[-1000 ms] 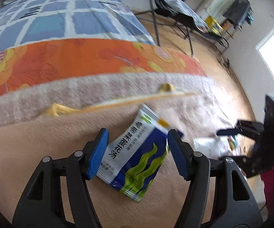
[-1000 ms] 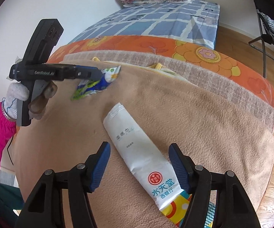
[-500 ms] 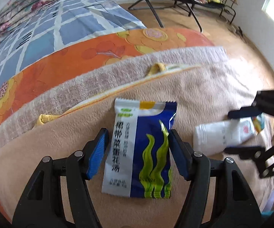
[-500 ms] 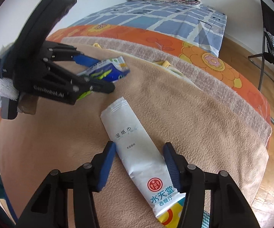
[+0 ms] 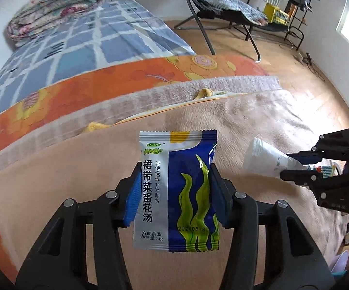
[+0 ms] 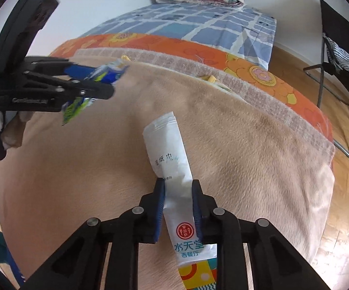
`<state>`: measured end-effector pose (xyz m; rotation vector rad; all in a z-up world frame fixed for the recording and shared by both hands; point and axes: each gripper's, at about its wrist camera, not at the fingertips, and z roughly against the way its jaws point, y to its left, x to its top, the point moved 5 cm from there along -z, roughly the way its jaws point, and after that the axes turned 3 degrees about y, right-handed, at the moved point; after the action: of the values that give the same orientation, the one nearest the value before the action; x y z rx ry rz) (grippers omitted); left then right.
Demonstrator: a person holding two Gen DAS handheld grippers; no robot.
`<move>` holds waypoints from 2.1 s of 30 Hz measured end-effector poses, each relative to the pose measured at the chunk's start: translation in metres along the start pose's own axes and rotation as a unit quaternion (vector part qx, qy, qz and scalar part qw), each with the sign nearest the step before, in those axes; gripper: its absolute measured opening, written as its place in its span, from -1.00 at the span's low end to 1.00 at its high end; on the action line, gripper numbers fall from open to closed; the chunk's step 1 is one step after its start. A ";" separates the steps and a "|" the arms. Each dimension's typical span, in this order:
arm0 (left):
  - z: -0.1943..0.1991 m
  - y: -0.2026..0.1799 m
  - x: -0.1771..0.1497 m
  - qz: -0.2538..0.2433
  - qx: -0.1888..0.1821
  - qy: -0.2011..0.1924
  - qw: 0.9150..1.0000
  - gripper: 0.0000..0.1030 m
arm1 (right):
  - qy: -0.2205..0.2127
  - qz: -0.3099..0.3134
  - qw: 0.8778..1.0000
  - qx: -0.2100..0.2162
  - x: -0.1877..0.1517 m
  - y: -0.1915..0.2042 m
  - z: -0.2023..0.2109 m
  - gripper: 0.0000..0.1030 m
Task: Collect trash
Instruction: 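Grasp the seaweed soup packet with the left tool while the right tool grasps the white tube, then lift and carry the packet and white tube with both tools over the basket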
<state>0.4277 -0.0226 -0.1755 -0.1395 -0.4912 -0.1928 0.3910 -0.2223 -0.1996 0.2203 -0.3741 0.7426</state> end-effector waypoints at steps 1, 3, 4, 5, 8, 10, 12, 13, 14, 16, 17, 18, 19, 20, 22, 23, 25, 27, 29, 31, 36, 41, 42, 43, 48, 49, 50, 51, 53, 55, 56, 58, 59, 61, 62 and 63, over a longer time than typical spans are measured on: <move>0.010 0.000 -0.004 0.000 0.002 -0.004 1.000 0.00 | -0.006 -0.002 1.000 0.001 -0.002 0.005 0.008 -0.61; 0.036 0.000 -0.014 -0.002 0.011 -0.015 1.000 0.00 | -0.015 -0.004 1.000 0.001 -0.006 0.014 0.021 -0.61; 0.045 0.000 -0.018 -0.002 0.012 -0.018 1.000 0.00 | -0.020 -0.006 1.000 0.000 -0.009 0.019 0.029 -0.62; 0.061 0.000 -0.025 0.000 0.015 -0.024 1.000 0.00 | -0.024 -0.008 1.000 0.001 -0.011 0.023 0.034 -0.62; 0.095 -0.003 -0.042 0.002 0.020 -0.036 0.999 0.00 | -0.036 -0.012 0.999 0.010 -0.020 0.042 0.057 -0.62; 0.119 -0.008 -0.055 0.000 0.025 -0.043 0.999 0.00 | -0.044 -0.008 0.999 0.011 -0.027 0.059 0.075 -0.62; 0.147 -0.015 -0.073 -0.003 0.030 -0.052 0.998 0.00 | -0.052 -0.003 0.999 0.010 -0.035 0.073 0.090 -0.62; 0.161 -0.018 -0.082 -0.003 0.034 -0.058 0.998 0.00 | -0.056 -0.003 0.998 0.012 -0.041 0.083 0.102 -0.62; 0.172 -0.020 -0.089 -0.002 0.034 -0.062 0.998 0.00 | -0.059 -0.004 0.998 0.013 -0.044 0.089 0.109 -0.62; 0.196 -0.028 -0.106 0.000 0.032 -0.072 0.997 0.00 | -0.067 0.000 0.998 0.015 -0.054 0.106 0.130 -0.62; 0.213 -0.034 -0.117 -0.001 0.034 -0.079 0.996 0.00 | -0.072 0.001 0.997 0.013 -0.058 0.113 0.139 -0.62; 0.222 -0.037 -0.124 -0.003 0.036 -0.084 0.996 0.00 | -0.078 0.001 0.997 0.013 -0.063 0.121 0.149 -0.62; 0.232 -0.041 -0.133 -0.005 0.038 -0.088 0.995 0.00 | -0.087 0.001 0.996 0.016 -0.070 0.130 0.162 -0.62; 0.244 -0.046 -0.143 -0.006 0.041 -0.093 0.995 0.00 | -0.092 0.002 0.996 0.018 -0.074 0.137 0.169 -0.62; 0.265 -0.055 -0.164 -0.006 0.044 -0.101 0.994 0.00 | -0.102 0.006 0.994 0.023 -0.087 0.156 0.188 -0.62; 0.273 -0.056 -0.172 -0.005 0.044 -0.105 0.993 0.00 | -0.106 0.009 0.994 0.025 -0.092 0.164 0.195 -0.62; 0.290 -0.062 -0.192 -0.002 0.045 -0.112 0.993 0.00 | -0.118 0.017 0.993 0.026 -0.105 0.181 0.211 -0.62; 0.308 -0.069 -0.215 0.001 0.047 -0.119 0.992 0.00 | -0.125 0.019 0.991 0.033 -0.115 0.194 0.221 -0.62; 0.321 -0.073 -0.234 0.008 0.047 -0.124 0.991 0.00 | -0.130 0.019 0.990 0.044 -0.130 0.208 0.232 -0.62; 0.330 -0.074 -0.250 0.011 0.048 -0.127 0.991 0.00 | -0.132 0.027 0.990 0.049 -0.146 0.223 0.241 -0.62; 0.348 -0.082 -0.293 0.026 0.044 -0.134 0.990 0.00 | -0.135 0.041 0.989 0.055 -0.179 0.254 0.253 -0.62; 0.349 -0.089 -0.333 0.035 0.048 -0.128 0.990 0.00 | -0.126 0.051 0.989 0.063 -0.208 0.280 0.252 -0.62; 0.348 -0.090 -0.340 0.038 0.048 -0.125 0.990 0.00 | -0.124 0.053 0.989 0.063 -0.212 0.284 0.251 -0.62; 0.346 -0.090 -0.346 0.041 0.048 -0.123 0.990 0.00 | -0.122 0.055 0.989 0.063 -0.217 0.289 0.250 -0.62; 0.333 -0.092 -0.372 0.054 0.043 -0.109 0.992 0.00 | -0.114 0.057 0.989 0.069 -0.234 0.305 0.241 -0.62; 0.331 -0.092 -0.376 0.057 0.040 -0.107 0.992 0.00 | -0.112 0.057 0.990 0.071 -0.237 0.307 0.238 -0.62; 0.327 -0.091 -0.380 0.061 0.038 -0.104 0.992 0.00 | -0.109 0.056 0.990 0.071 -0.240 0.310 0.235 -0.62; 0.324 -0.092 -0.384 0.064 0.037 -0.101 0.992 0.00 | -0.107 0.056 0.990 0.071 -0.242 0.312 0.233 -0.62; 0.316 -0.092 -0.392 0.068 0.035 -0.093 0.993 0.00 | -0.102 0.057 0.991 0.069 -0.247 0.317 0.226 -0.62; 0.307 -0.093 -0.399 0.070 0.031 -0.083 0.994 0.00 | -0.095 0.057 0.991 0.071 -0.251 0.321 0.218 -0.62; 0.301 -0.094 -0.403 0.070 0.031 -0.075 0.994 0.00 | -0.092 0.056 0.992 0.072 -0.252 0.323 0.215 -0.62; 0.293 -0.093 -0.408 0.068 0.032 -0.066 0.995 0.00 | -0.088 0.058 0.992 0.072 -0.255 0.325 0.210 -0.62; 0.289 -0.094 -0.411 0.068 0.033 -0.060 0.995 0.00 | -0.086 0.059 0.992 0.071 -0.257 0.327 0.207 -0.62; 0.280 -0.096 -0.416 0.069 0.029 -0.049 0.996 0.00 | -0.082 0.062 0.992 0.069 -0.260 0.329 0.201 -0.62; 0.275 -0.097 -0.419 0.069 0.028 -0.042 0.996 0.00 | -0.080 0.062 0.992 0.069 -0.261 0.330 0.198 -0.62; 0.272 -0.097 -0.421 0.067 0.028 -0.037 0.997 0.00 | -0.078 0.062 0.992 0.070 -0.261 0.329 0.196 -0.62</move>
<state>-0.0807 -0.0052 -0.1321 -0.1242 -0.5590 -0.0418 -0.0626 -0.2100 -0.1065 0.3920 -0.4881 0.8789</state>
